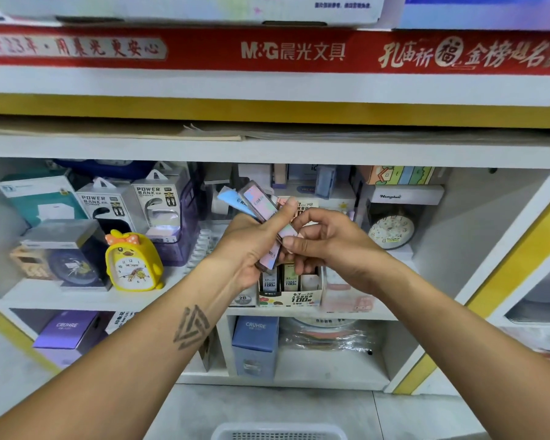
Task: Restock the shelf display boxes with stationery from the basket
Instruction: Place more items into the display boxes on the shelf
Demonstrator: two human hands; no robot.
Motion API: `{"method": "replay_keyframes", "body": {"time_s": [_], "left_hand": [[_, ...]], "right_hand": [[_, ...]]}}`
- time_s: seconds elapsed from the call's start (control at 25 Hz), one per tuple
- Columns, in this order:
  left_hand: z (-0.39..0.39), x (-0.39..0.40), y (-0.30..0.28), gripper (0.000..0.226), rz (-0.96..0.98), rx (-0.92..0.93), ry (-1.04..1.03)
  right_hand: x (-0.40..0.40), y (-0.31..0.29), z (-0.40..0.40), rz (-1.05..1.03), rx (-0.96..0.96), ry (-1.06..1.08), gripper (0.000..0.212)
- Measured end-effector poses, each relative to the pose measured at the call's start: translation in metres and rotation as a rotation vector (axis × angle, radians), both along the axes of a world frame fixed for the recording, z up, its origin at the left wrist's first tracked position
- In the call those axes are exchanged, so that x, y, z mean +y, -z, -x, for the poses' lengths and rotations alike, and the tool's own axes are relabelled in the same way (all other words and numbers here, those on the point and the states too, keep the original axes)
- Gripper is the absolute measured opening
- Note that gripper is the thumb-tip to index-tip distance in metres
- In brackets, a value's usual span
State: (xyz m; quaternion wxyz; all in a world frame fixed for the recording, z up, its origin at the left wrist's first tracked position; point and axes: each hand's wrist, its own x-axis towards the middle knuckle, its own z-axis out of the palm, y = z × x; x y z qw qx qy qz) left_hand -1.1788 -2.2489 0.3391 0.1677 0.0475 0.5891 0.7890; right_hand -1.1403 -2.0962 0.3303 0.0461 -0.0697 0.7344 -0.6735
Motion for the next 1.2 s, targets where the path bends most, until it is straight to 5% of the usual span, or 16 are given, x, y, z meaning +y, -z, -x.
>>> {"method": "replay_keyframes", "body": {"time_s": [0.36, 0.52, 0.88, 1.2], "left_hand": [[0.010, 0.001, 0.009, 0.047, 0.194, 0.047, -0.051], [0.016, -0.002, 0.006, 0.047, 0.202, -0.029, -0.023], [0.019, -0.021, 0.001, 0.036, 0.241, -0.158, -0.081], [0.005, -0.011, 0.005, 0.036, 0.263, -0.144, 0.057]], "right_hand": [[0.013, 0.007, 0.003, 0.123, -0.090, 0.063, 0.016], [0.026, 0.001, 0.007, 0.125, -0.020, 0.275, 0.023], [0.050, -0.009, 0.003, -0.158, 0.286, 0.451, 0.018], [0.036, 0.005, 0.005, -0.673, 0.539, 0.411, 0.008]]}}
